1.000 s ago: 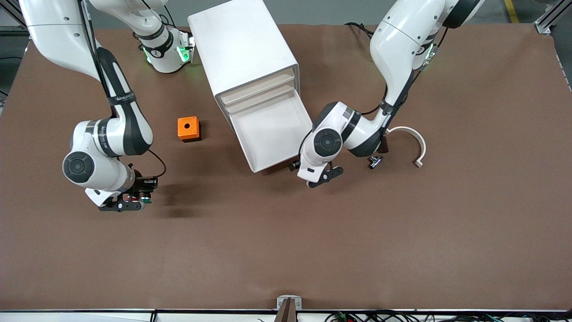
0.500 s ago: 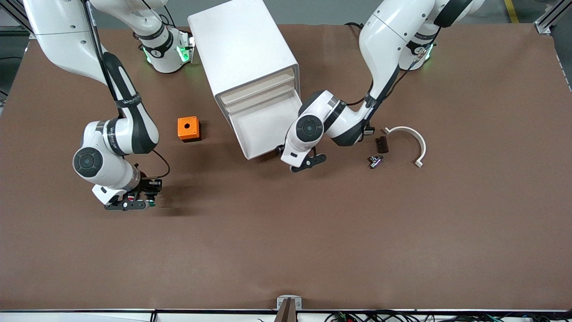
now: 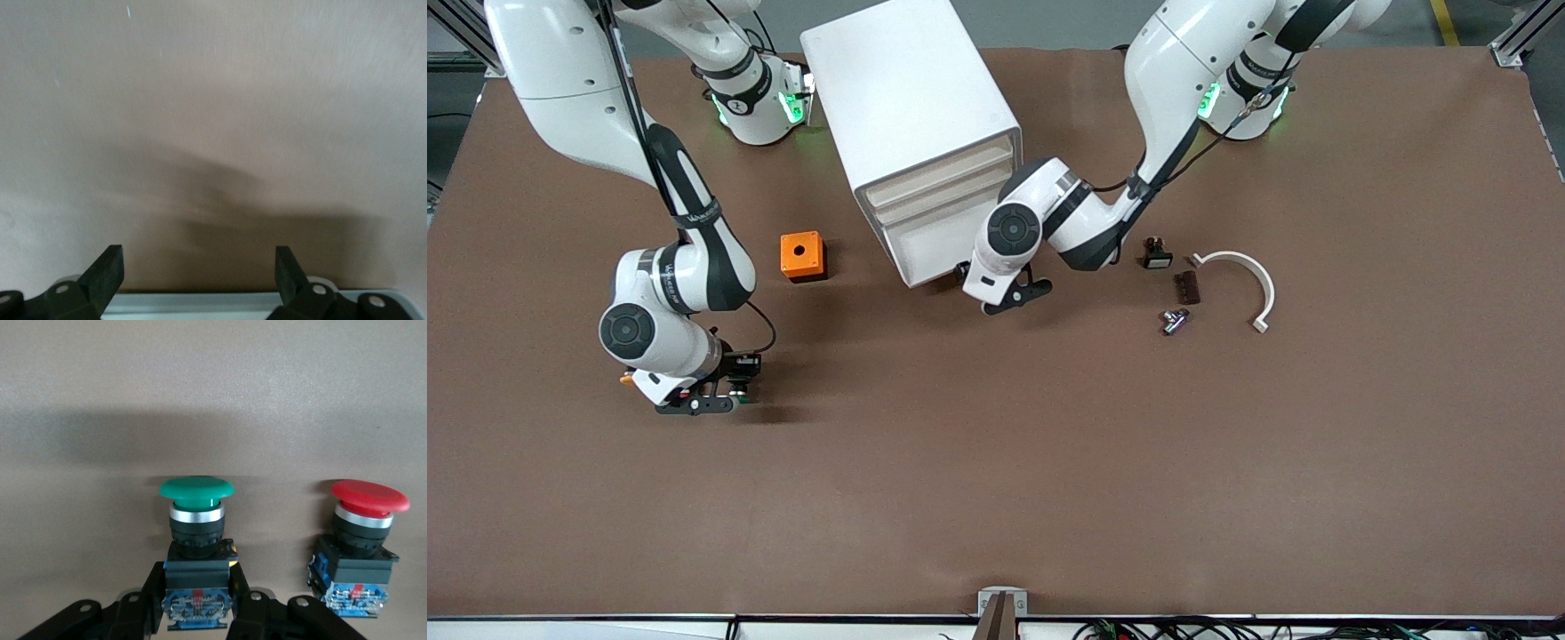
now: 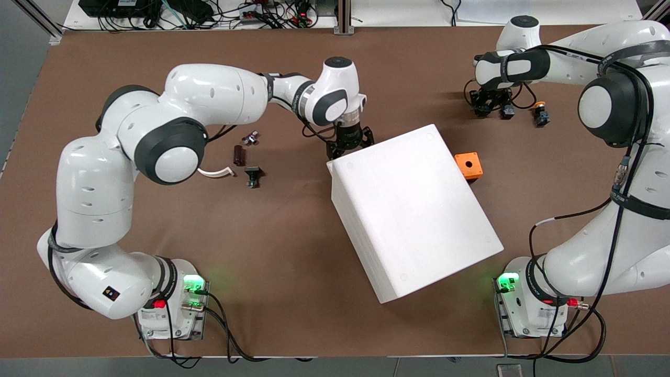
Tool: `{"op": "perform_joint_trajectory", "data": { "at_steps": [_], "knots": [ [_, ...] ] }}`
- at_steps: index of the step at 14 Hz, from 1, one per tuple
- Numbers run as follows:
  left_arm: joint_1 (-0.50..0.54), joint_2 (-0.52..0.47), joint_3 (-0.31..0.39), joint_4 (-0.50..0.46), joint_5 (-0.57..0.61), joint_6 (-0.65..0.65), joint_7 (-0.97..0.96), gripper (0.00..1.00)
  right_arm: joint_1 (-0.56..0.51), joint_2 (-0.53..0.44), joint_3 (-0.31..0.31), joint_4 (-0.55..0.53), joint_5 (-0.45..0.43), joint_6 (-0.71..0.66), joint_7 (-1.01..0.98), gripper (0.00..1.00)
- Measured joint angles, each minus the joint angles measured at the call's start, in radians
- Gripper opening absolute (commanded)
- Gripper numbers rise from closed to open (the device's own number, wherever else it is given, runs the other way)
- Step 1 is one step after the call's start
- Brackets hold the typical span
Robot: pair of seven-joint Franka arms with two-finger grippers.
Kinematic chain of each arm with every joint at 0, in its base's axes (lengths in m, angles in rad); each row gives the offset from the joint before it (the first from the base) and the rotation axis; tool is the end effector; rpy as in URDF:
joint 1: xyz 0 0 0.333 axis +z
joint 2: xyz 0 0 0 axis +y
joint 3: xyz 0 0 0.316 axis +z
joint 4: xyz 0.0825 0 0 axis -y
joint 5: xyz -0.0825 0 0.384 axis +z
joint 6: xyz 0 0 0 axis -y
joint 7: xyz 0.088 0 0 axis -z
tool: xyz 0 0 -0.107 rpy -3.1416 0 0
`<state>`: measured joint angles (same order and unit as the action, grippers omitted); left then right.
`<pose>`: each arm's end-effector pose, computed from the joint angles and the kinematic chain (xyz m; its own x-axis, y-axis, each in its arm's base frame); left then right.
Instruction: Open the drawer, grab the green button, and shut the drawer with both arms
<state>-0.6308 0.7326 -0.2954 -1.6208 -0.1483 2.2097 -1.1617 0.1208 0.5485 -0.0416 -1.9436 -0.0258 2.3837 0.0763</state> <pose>0.4224 -0.5317 0.2007 0.8717 0.3631 -0.3291 0.3810 -0.9245 -0.0109 0.6071 0.0485 0.1881 0.9941 0.0250 -0.1052 0.0299 -0.9985 0.0454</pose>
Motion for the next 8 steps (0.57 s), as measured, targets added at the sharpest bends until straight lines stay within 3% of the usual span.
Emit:
{"op": "perform_joint_trajectory", "data": {
  "at_steps": [5,6,7,8],
  "knots": [
    [-0.063,0.000,-0.002,-0.005,0.000,0.000,-0.063,1.00,0.000,0.012,-0.001,-0.001,0.000,0.034,0.004,0.31],
    [-0.076,0.000,-0.002,-0.005,0.000,0.000,-0.077,1.00,0.000,0.013,-0.002,-0.001,0.000,0.035,0.005,0.46],
    [-0.088,0.000,-0.002,-0.006,0.000,0.000,-0.092,1.00,0.000,0.013,-0.004,-0.001,0.000,0.035,0.007,0.81],
    [-0.097,0.000,-0.002,-0.006,0.000,0.000,-0.105,1.00,-0.001,0.013,-0.007,-0.001,0.000,0.035,0.007,1.00]
  ]
}}
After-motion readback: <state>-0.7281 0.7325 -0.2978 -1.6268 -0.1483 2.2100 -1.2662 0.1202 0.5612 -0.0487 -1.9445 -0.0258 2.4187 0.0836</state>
